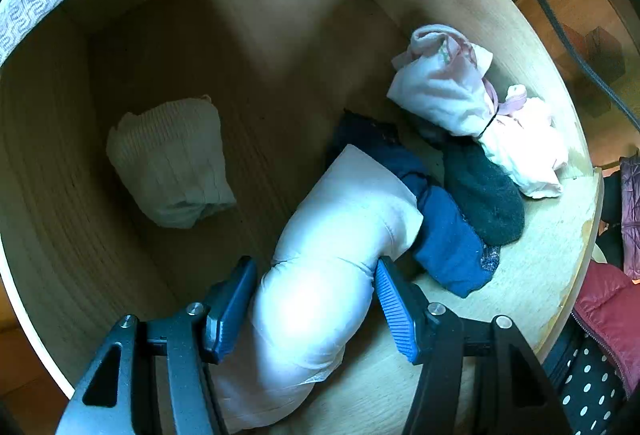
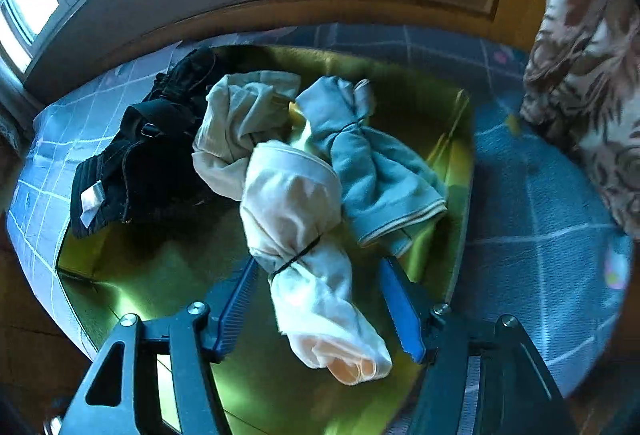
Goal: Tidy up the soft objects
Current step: 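Carry the white sock with the right tool into the red box and release, then return the right tool to the drawer and grasp the pink-and-white sock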
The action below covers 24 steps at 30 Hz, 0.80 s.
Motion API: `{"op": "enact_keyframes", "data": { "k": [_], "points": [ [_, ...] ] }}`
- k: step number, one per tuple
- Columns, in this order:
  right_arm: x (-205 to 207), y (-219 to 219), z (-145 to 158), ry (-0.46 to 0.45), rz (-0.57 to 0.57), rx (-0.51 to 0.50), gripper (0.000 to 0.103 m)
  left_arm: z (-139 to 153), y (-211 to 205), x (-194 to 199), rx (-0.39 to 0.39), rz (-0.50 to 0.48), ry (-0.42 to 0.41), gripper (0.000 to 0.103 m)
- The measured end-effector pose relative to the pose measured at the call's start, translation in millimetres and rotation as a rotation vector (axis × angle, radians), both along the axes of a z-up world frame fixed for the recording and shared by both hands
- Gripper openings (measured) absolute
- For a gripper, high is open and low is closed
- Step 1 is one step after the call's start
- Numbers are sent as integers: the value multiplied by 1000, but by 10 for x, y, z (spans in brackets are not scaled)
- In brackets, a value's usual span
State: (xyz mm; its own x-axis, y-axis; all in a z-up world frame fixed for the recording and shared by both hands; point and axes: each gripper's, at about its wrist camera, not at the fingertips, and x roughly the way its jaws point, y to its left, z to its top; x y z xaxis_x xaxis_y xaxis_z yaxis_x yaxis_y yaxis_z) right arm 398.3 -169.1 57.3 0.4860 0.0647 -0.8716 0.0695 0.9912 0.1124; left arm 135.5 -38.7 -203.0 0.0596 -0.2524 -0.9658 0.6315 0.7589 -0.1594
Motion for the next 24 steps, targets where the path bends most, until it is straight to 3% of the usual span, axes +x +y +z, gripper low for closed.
{"op": "enact_keyframes", "data": {
  "k": [14, 24],
  "points": [
    [-790, -64, 216, -108, 143, -17, 63, -41, -10, 62, 4, -4, 17, 62],
    [-1651, -12, 116, -128, 264, -37, 63, -62, -15, 76, 5, -2, 21, 63]
  ]
}}
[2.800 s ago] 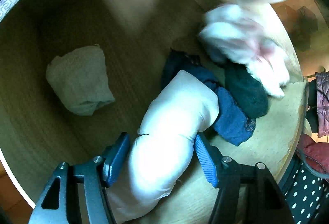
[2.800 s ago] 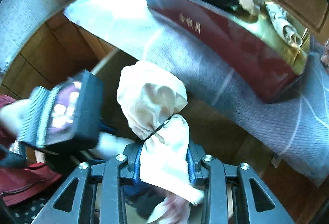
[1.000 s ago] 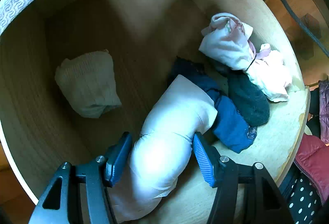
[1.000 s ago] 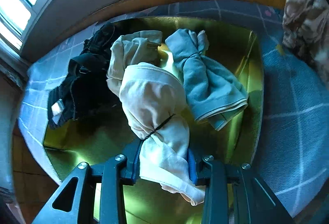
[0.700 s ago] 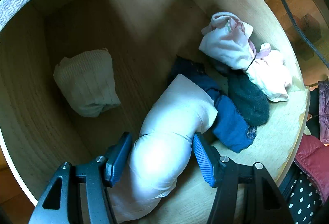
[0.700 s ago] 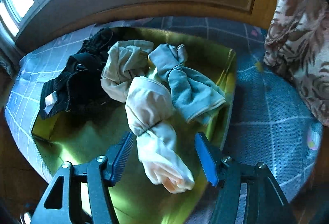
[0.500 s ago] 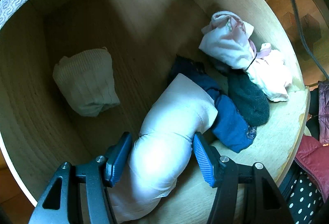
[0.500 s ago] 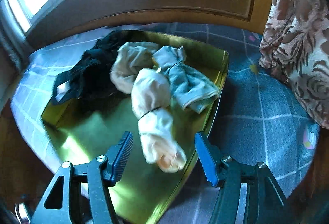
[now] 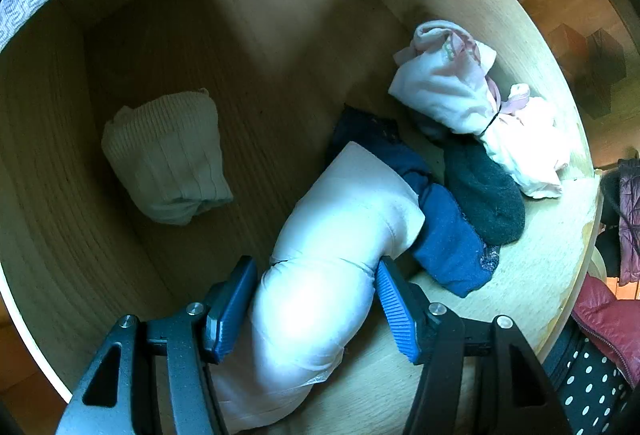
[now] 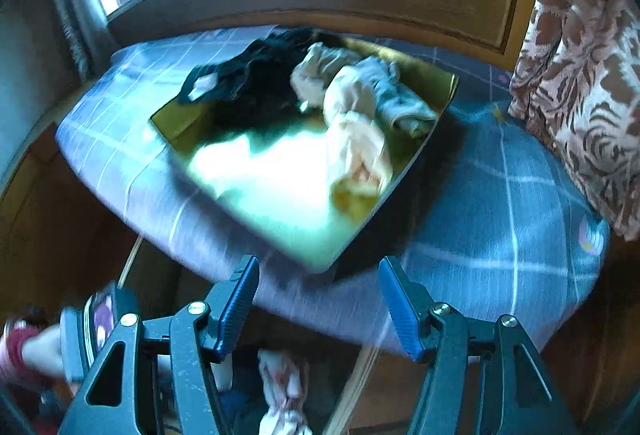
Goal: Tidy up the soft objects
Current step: 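Return the right tool to the drawer and grasp the pink-and-white sock, then carry the long white sock with the left tool into the red box and release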
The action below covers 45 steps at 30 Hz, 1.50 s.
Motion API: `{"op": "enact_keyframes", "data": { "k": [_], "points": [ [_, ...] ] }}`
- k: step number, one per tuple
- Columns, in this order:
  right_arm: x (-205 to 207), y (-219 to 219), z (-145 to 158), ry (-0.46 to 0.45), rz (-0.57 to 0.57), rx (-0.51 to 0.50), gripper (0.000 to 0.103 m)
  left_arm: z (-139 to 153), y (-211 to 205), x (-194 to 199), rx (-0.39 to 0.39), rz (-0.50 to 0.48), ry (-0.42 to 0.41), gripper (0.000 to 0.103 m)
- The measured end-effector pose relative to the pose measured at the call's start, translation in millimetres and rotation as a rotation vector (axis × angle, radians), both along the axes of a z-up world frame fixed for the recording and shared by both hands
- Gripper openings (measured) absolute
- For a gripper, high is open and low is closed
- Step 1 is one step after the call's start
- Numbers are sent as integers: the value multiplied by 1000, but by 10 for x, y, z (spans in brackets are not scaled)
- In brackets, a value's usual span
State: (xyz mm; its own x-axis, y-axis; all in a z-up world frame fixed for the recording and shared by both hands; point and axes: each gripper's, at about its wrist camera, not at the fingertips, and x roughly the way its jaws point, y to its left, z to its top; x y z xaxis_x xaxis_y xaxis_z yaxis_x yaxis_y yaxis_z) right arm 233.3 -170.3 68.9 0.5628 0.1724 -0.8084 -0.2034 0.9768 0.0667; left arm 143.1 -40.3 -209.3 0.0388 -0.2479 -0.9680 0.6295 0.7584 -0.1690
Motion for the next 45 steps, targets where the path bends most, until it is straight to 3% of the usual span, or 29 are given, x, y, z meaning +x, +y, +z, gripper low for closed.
{"op": "enact_keyframes", "data": {
  "k": [5, 10, 21, 31, 37, 41, 45],
  "points": [
    [-358, 17, -143, -9, 26, -50, 63, -2, 3, -2, -1, -3, 0, 63],
    [-577, 56, -358, 42, 69, -43, 63, -14, 1, 4, 0, -5, 6, 63],
    [-826, 453, -1200, 186, 208, -180, 61, -22, -9, 10, 1, -6, 8, 63],
    [-751, 620, -1541, 288, 254, -225, 59, -43, -19, 30, 5, -21, 22, 63],
    [-707, 738, -1637, 293, 283, -339, 58, -65, -90, 16, 34, -55, 26, 64],
    [-690, 801, -1689, 314, 297, -395, 58, -108, -212, -16, 96, -105, 33, 64],
    [-655, 783, -1708, 347, 312, -427, 58, -142, -230, -7, 93, -125, 57, 64]
  ]
}}
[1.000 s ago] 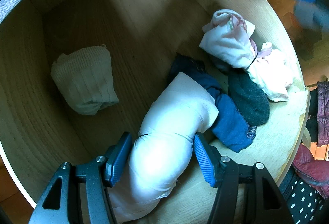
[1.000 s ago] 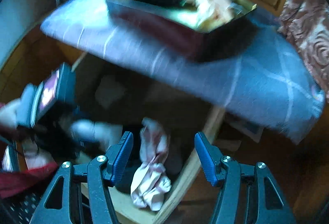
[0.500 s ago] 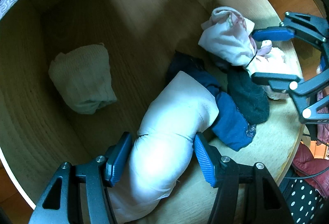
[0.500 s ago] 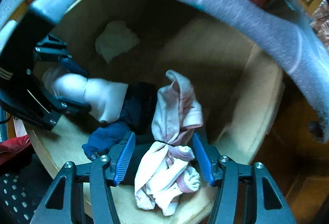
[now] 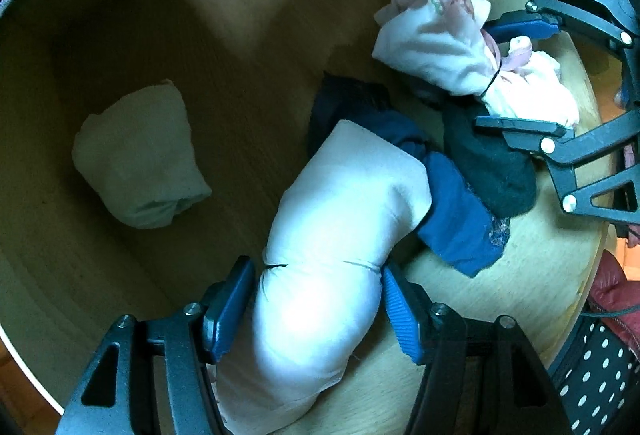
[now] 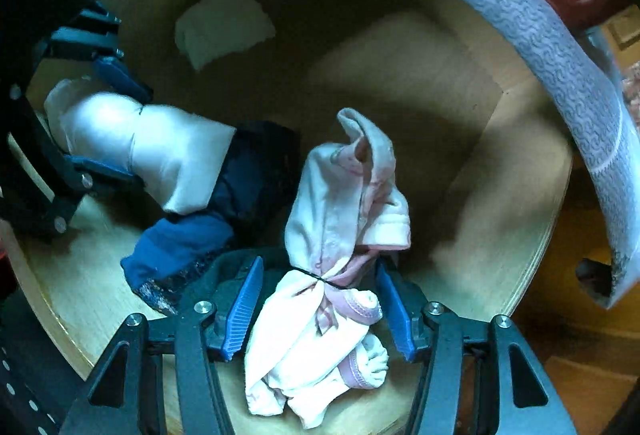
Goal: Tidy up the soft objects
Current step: 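Carry the long white sock with the left tool into the red box and release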
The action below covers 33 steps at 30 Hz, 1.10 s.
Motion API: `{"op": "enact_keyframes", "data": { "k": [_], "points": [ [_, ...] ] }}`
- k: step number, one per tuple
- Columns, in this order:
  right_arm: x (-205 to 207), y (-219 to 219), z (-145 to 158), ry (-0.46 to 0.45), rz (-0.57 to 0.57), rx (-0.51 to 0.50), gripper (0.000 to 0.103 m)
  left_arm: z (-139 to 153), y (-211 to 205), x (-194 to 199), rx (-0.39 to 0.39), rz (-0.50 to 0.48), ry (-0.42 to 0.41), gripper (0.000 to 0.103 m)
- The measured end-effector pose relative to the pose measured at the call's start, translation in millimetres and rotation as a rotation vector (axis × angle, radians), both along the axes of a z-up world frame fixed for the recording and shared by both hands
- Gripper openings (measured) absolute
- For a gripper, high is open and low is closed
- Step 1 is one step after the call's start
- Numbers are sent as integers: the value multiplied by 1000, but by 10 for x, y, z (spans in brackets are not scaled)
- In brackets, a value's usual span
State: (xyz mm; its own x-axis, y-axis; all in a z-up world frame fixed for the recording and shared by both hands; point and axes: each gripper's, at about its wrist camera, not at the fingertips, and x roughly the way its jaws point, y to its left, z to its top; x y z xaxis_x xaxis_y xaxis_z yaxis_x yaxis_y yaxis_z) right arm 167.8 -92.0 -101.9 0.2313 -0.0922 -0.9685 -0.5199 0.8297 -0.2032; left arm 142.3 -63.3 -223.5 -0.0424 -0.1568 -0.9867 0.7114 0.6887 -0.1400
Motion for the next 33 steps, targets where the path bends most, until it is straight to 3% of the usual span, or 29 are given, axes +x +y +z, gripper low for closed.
{"op": "enact_keyframes", "data": {
  "k": [12, 22, 33],
  "points": [
    [-99, 275, -59, -13, 139, -107, 51, 82, 119, -26, -65, 56, -65, 54],
    [58, 169, -133, 17, 76, -31, 54, 204, 365, -65, -164, 101, -96, 53],
    [-15, 102, -235, 1, 80, -18, 55, 577, 554, -156, -242, 139, -173, 52]
  ]
}}
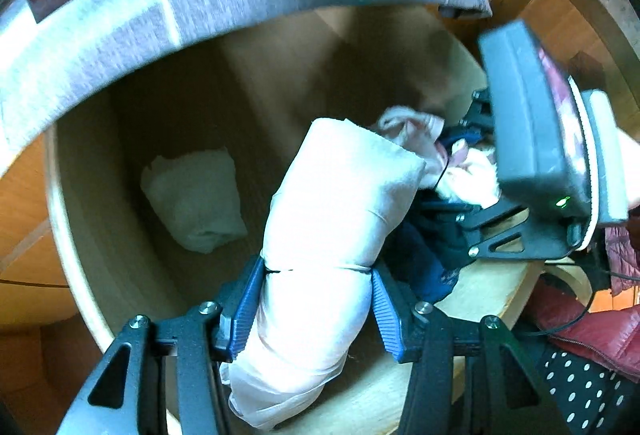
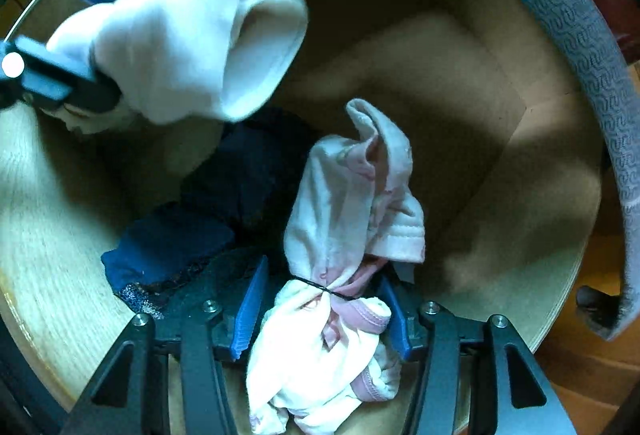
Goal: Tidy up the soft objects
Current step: 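Carry the long white sock with the left tool into the red box and release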
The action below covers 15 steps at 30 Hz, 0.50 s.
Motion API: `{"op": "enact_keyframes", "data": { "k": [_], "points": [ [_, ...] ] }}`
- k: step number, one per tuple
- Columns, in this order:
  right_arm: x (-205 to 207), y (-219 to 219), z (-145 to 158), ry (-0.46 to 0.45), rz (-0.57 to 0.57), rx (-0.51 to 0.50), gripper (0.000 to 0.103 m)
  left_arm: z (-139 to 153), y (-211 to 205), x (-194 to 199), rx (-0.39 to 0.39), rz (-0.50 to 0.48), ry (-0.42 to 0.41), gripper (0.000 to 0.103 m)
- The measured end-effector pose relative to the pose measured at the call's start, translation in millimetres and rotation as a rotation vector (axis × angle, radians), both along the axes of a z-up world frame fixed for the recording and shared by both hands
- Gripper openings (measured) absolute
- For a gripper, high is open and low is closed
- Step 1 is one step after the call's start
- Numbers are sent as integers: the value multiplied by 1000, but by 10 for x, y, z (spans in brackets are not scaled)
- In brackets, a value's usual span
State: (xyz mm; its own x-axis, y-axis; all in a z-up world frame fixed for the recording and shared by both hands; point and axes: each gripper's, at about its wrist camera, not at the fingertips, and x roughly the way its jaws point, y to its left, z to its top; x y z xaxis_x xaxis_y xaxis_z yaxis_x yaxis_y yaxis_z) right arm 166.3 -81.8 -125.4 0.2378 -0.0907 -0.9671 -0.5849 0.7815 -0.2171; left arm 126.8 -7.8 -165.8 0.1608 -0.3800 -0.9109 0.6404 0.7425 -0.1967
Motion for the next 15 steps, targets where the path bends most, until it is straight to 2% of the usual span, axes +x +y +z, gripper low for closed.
{"op": "enact_keyframes", "data": {
  "k": [8, 15],
  "points": [
    [-13, -32, -5, -7, 3, 11, 55, 274, 86, -135, -2, 8, -36, 52],
    [-35, -67, -14, -11, 5, 18, 55, 632, 132, -154, -31, -4, -64, 52]
  ]
}}
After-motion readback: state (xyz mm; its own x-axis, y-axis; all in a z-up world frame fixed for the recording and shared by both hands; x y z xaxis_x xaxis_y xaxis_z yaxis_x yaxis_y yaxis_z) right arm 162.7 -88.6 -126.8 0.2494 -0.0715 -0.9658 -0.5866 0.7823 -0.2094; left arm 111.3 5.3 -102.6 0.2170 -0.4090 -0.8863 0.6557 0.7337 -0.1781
